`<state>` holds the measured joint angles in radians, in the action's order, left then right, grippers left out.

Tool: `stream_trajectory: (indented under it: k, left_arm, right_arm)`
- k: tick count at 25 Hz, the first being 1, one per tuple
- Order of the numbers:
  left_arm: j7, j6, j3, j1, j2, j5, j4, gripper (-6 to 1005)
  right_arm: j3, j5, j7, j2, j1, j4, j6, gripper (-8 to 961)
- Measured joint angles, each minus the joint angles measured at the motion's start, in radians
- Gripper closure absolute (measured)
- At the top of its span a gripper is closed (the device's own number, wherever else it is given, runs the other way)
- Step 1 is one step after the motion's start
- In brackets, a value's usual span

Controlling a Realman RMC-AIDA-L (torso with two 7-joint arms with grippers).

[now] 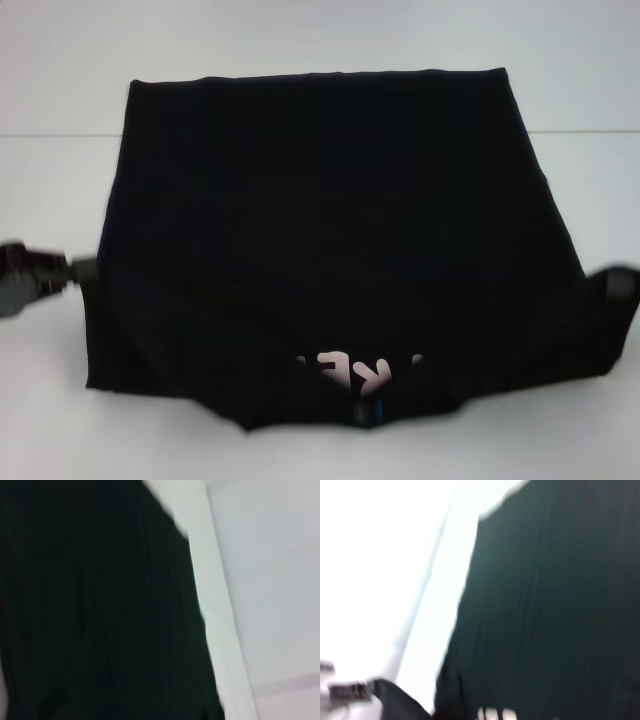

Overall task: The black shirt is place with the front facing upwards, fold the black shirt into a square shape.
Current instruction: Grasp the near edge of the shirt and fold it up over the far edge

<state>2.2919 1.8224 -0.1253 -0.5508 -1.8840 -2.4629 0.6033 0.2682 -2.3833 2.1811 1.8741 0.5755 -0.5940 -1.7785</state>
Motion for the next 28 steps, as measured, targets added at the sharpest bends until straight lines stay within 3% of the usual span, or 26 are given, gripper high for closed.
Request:
stream_trajectory:
  k: [4, 9, 13, 16, 28]
  left_arm:
    - [-0.023, -0.197, 0.027, 0.013, -0.016, 0.199, -0.069, 967]
    - [-0.101, -0.346, 0.032, 0.026, -0.055, 0.378, -0.124, 966]
    - [-0.162, -0.416, 0.029, 0.013, -0.08, 0.422, -0.141, 966]
    - [-0.203, -0.456, 0.031, -0.003, -0.098, 0.424, -0.145, 965]
    - [-0.377, -0.662, 0.022, -0.063, -0.147, 0.429, -0.178, 964]
  right_arm:
    - [-0.02, 0.152, -0.014, 0.021, -0.018, 0.048, 0.135, 891]
    - [-0.021, 0.299, -0.088, 0.081, -0.033, 0.095, 0.323, 889]
    - [-0.015, 0.362, -0.148, 0.13, -0.029, 0.103, 0.435, 887]
    - [-0.011, 0.374, -0.195, 0.153, -0.01, 0.119, 0.515, 885]
    - [-0.007, 0.402, -0.307, 0.183, 0.067, 0.156, 0.703, 879]
